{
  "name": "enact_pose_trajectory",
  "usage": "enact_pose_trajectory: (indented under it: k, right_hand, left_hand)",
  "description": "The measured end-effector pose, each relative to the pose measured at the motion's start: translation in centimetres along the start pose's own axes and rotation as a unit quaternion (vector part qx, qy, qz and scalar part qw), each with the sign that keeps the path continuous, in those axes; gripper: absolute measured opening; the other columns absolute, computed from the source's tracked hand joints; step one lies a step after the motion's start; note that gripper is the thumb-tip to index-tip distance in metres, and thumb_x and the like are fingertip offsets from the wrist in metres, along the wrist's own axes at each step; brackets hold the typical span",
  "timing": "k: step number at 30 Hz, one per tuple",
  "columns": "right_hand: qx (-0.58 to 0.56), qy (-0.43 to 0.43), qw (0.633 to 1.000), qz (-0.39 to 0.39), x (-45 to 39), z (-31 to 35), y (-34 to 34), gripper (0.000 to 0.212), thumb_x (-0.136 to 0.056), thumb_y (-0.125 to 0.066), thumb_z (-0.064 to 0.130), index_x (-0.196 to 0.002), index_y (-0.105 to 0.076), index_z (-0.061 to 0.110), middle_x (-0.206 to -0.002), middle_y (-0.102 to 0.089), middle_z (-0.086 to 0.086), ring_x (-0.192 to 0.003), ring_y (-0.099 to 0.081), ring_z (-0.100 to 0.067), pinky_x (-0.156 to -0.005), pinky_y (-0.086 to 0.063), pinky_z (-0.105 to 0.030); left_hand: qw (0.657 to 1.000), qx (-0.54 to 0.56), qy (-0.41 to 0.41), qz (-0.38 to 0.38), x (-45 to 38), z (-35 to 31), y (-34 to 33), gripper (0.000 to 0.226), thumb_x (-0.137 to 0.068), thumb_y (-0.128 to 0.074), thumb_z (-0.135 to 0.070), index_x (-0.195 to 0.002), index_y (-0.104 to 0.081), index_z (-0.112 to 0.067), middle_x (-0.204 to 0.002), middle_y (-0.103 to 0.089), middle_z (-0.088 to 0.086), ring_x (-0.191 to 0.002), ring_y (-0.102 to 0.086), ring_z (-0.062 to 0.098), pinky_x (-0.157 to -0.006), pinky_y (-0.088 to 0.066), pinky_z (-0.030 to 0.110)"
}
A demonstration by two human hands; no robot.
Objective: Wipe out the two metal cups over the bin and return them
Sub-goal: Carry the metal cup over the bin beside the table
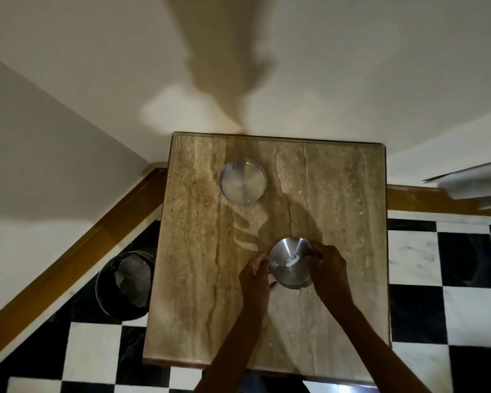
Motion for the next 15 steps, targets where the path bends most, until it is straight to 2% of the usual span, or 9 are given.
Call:
enact_pose_trajectory:
  k: [3, 5, 7, 9, 11, 12, 13, 15]
  right_hand:
    - [-0.015, -0.025, 0.999, -0.045, 0.8, -0.6, 0.2, 0.026, -0.095, -0.054, 0.002, -0.116, -0.068, 0.007, -0.105, -0.067, -0.015, -0.085, -0.061, -0.020, -0.069, -0.045, -0.017]
    - [-0.026, -0.020, 0.998, -0.050, 1.6, -0.1, -0.3, 0.025, -0.094, -0.057, 0.000, -0.116, -0.068, 0.004, -0.106, -0.069, -0.017, -0.085, -0.064, -0.022, -0.071, -0.051, -0.024]
    - [-0.051, -0.007, 0.998, -0.040, 2.5, 0.9, -0.8, 0.027, -0.092, -0.058, -0.001, -0.116, -0.068, 0.006, -0.106, -0.068, -0.012, -0.087, -0.065, -0.021, -0.070, -0.051, -0.022]
    - [-0.062, 0.022, 0.998, -0.021, 4.0, 3.0, -1.9, 0.029, -0.091, -0.061, -0.001, -0.116, -0.069, 0.010, -0.103, -0.066, -0.004, -0.086, -0.066, -0.016, -0.070, -0.050, -0.017]
    - [-0.070, 0.054, 0.996, -0.006, 5.4, 5.4, -3.0, 0.029, -0.088, -0.064, -0.002, -0.114, -0.071, 0.012, -0.100, -0.067, 0.000, -0.082, -0.065, -0.006, -0.068, -0.050, -0.008]
    - [-0.079, 0.068, 0.995, 0.006, 6.0, 6.6, -3.9, 0.029, -0.087, -0.065, -0.003, -0.112, -0.072, 0.012, -0.097, -0.068, 0.000, -0.079, -0.066, -0.003, -0.067, -0.050, -0.006]
    - [-0.090, 0.078, 0.993, 0.023, 6.9, 7.9, -5.3, 0.029, -0.087, -0.066, -0.004, -0.110, -0.073, 0.012, -0.095, -0.068, 0.000, -0.079, -0.067, 0.000, -0.067, -0.049, -0.005]
    - [-0.103, 0.093, 0.989, 0.054, 8.4, 10.7, -8.3, 0.029, -0.086, -0.067, -0.005, -0.109, -0.073, 0.013, -0.092, -0.067, 0.001, -0.081, -0.065, 0.008, -0.067, -0.049, -0.005]
  left_hand:
    - [0.998, 0.055, 0.036, -0.014, -0.3, 0.7, 0.3, 0.020, -0.104, -0.052, -0.015, -0.117, -0.066, -0.007, -0.116, -0.071, 0.016, -0.099, -0.069, 0.027, -0.084, -0.057, 0.042]
    - [0.995, 0.081, 0.052, -0.006, -0.6, 1.0, 1.3, 0.021, -0.106, -0.048, -0.015, -0.118, -0.064, -0.009, -0.112, -0.070, 0.013, -0.088, -0.068, 0.017, -0.078, -0.056, 0.037]
    - [0.992, 0.104, 0.066, -0.004, -0.7, 1.4, 3.0, 0.020, -0.105, -0.049, -0.016, -0.115, -0.066, -0.011, -0.096, -0.070, 0.005, -0.073, -0.065, 0.009, -0.064, -0.051, 0.028]
    - [0.990, 0.123, 0.070, 0.007, -0.7, 2.1, 6.0, 0.014, -0.100, -0.057, -0.017, -0.099, -0.069, -0.010, -0.074, -0.064, 0.001, -0.052, -0.058, 0.007, -0.051, -0.045, 0.024]
    - [0.982, 0.158, 0.080, 0.065, -0.4, 2.8, 8.2, 0.027, -0.096, -0.061, -0.029, -0.081, -0.071, -0.009, -0.060, -0.057, 0.003, -0.043, -0.047, 0.011, -0.047, -0.039, 0.025]
    - [0.971, 0.193, 0.096, 0.106, -0.2, 3.4, 9.2, 0.036, -0.095, -0.060, -0.038, -0.078, -0.071, -0.009, -0.059, -0.055, 0.005, -0.044, -0.044, 0.013, -0.046, -0.038, 0.026]
    - [0.951, 0.246, 0.110, 0.153, 0.2, 3.7, 10.2, 0.044, -0.094, -0.058, -0.047, -0.084, -0.072, -0.007, -0.064, -0.056, 0.009, -0.048, -0.043, 0.016, -0.047, -0.037, 0.027]
    - [0.905, 0.335, 0.129, 0.229, 0.8, 3.7, 12.5, 0.063, -0.094, -0.052, -0.060, -0.114, -0.069, -0.003, -0.095, -0.064, 0.020, -0.065, -0.049, 0.024, -0.054, -0.041, 0.031]
Point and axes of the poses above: each hand's wrist, its own x-axis away from the middle knuckle, its own y-axis out of the back of the hand, z = x × y, the point moved 8 cm from there along -x, towards the middle knuckle
